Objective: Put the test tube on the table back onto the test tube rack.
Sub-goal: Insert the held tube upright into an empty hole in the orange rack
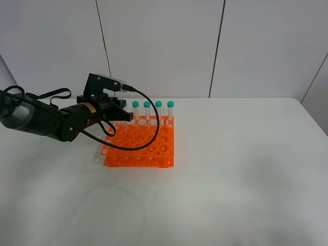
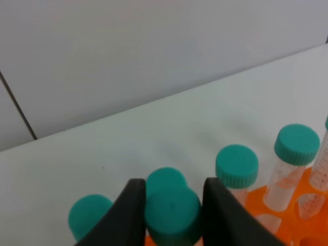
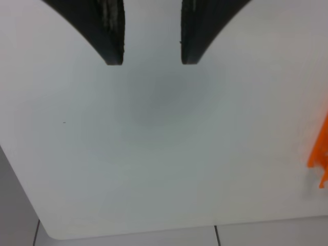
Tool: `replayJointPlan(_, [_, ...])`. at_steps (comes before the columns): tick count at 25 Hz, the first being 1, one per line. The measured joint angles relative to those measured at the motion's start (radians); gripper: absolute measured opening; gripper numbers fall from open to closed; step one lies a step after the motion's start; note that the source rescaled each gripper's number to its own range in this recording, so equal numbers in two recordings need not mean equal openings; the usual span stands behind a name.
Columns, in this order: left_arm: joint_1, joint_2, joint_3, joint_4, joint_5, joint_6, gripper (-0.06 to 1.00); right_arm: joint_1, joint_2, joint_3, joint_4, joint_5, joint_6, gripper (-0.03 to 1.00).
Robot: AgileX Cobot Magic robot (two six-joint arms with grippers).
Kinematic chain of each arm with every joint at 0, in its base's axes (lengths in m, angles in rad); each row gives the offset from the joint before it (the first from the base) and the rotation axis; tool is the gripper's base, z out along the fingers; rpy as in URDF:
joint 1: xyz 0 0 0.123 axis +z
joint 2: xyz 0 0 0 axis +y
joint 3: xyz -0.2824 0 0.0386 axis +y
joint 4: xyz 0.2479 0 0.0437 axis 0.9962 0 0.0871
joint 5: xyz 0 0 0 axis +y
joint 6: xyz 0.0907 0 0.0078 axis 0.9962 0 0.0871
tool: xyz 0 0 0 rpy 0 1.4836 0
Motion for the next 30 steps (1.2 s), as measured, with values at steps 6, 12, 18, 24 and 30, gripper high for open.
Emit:
replayJointPlan(6, [0.000, 0.012, 0.000, 0.000, -0.001, 0.000, 0.46, 0.000, 0.000, 0.000, 0.000, 0.000, 0.000, 0.38])
replayJointPlan(12, [0.000, 0.012, 0.000, 0.000, -0.002, 0.000, 0.46, 0.000, 0.000, 0.000, 0.000, 0.000, 0.000, 0.38])
replayJointPlan(18, [0.000, 0.012, 0.000, 0.000, -0.002, 0.000, 0.46, 0.000, 0.000, 0.000, 0.000, 0.000, 0.000, 0.38])
replayJointPlan(24, [0.000, 0.012, 0.035, -0.011, -0.044, -0.002, 0.46, 0.000, 0.000, 0.000, 0.000, 0.000, 0.000, 0.38])
replayJointPlan(30, [0.002, 0.012, 0.046, -0.016, -0.069, -0.002, 0.46, 0.000, 0.000, 0.000, 0.000, 0.000, 0.000, 0.38])
